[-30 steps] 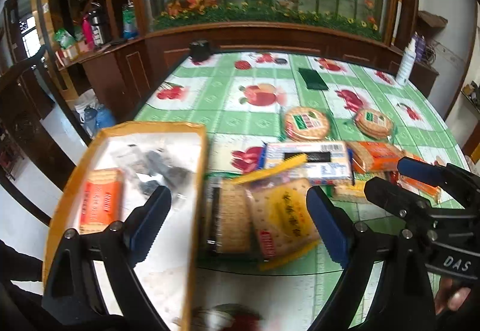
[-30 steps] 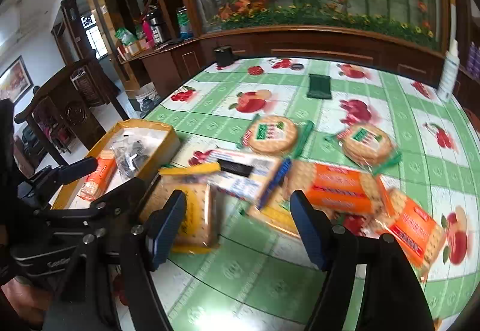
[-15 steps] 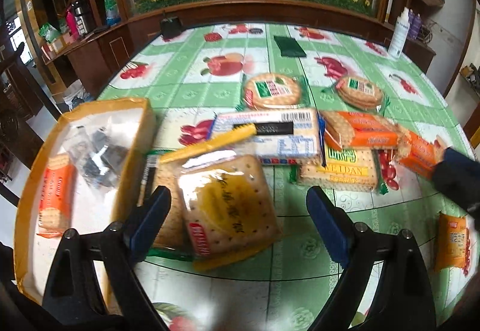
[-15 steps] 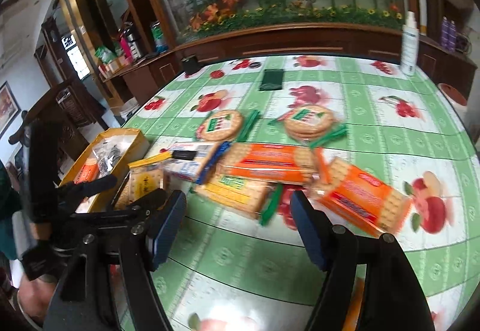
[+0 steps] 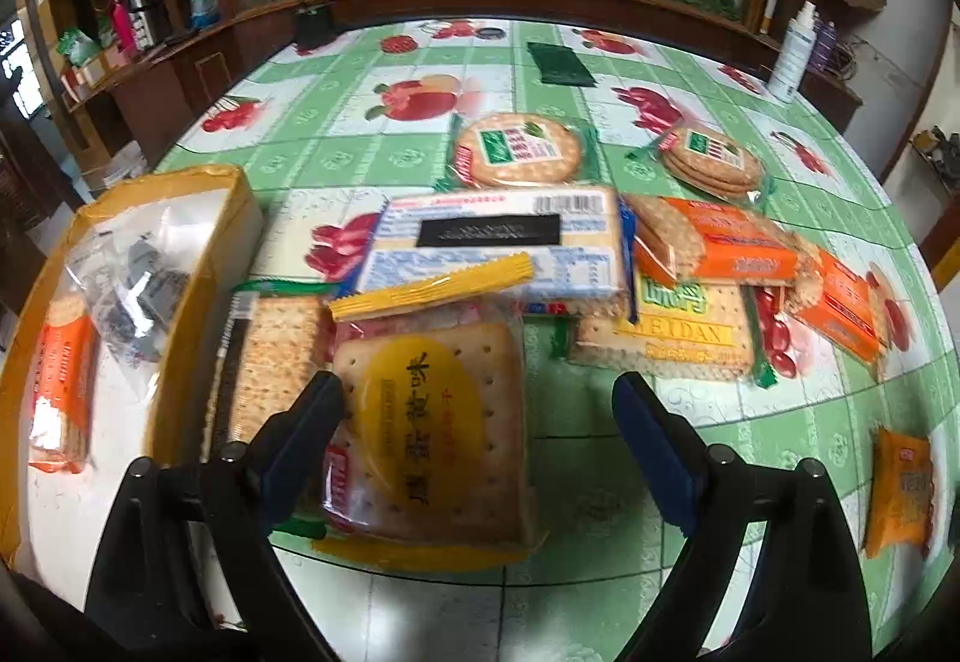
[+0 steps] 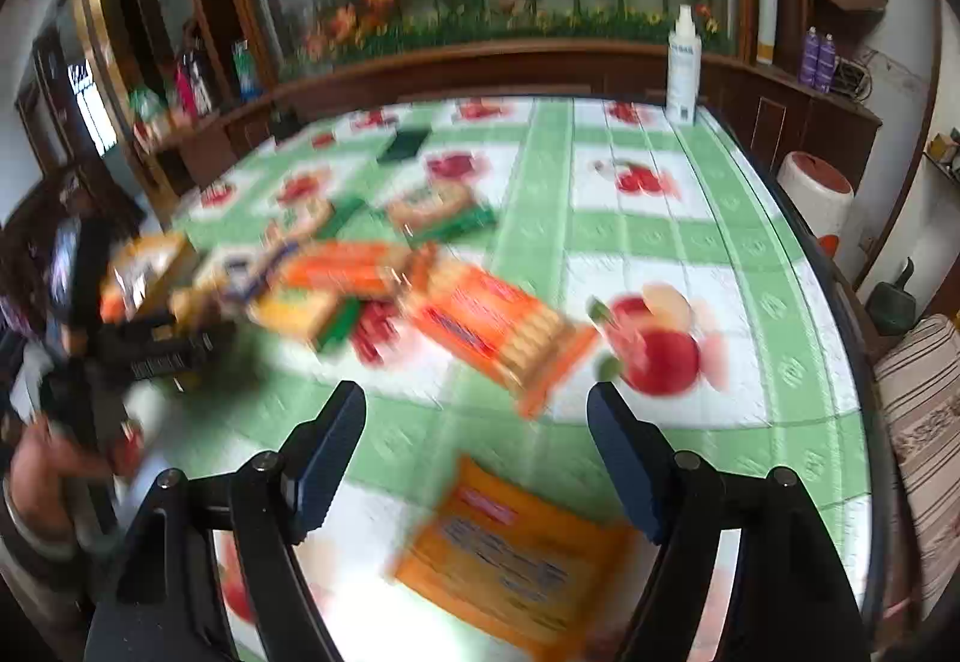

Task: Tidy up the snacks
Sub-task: 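Move both grippers back over the snacks on the table, then grasp the yellow cheese biscuit bag with the right gripper while the left grasps the round yellow biscuit pack, then carry both held packs over the white foam box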

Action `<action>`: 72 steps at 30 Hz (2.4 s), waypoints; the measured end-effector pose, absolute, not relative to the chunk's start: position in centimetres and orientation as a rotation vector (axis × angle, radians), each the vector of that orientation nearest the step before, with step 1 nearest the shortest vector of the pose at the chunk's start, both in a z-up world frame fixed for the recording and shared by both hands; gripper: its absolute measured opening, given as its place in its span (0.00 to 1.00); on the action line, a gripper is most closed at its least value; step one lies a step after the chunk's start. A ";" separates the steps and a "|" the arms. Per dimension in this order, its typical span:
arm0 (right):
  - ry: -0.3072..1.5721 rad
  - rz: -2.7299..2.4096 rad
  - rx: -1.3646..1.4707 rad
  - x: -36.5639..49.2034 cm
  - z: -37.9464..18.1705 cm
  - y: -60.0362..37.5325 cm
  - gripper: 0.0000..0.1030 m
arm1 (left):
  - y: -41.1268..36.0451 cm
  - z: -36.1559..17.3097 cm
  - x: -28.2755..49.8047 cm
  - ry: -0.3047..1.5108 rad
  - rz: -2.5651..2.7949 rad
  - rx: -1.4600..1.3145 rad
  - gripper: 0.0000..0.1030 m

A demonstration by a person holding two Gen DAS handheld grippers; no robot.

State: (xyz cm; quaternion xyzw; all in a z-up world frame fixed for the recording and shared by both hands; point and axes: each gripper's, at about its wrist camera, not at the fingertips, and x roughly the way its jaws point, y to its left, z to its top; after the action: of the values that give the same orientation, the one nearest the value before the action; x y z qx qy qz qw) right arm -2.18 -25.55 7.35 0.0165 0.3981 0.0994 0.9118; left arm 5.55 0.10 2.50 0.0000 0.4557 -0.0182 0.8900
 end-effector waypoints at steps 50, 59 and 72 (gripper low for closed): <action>0.956 0.247 -0.160 -7.7 1.4 -22.4 0.71 | -0.5 1.8 1.9 1.017 -0.252 0.057 0.69; 0.860 0.276 -0.167 -7.0 4.1 -19.2 0.71 | 0.0 4.0 0.0 0.904 -0.182 0.126 0.69; 0.789 0.352 -0.160 -5.5 5.9 -13.8 0.71 | 2.1 6.1 -1.4 0.808 -0.120 0.144 0.69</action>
State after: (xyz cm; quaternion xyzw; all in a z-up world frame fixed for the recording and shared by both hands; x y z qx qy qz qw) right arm -5.55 -13.78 5.94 -0.0774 0.3818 0.1704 0.9051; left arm -1.45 2.06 6.14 0.0699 0.3925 -0.0584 0.9152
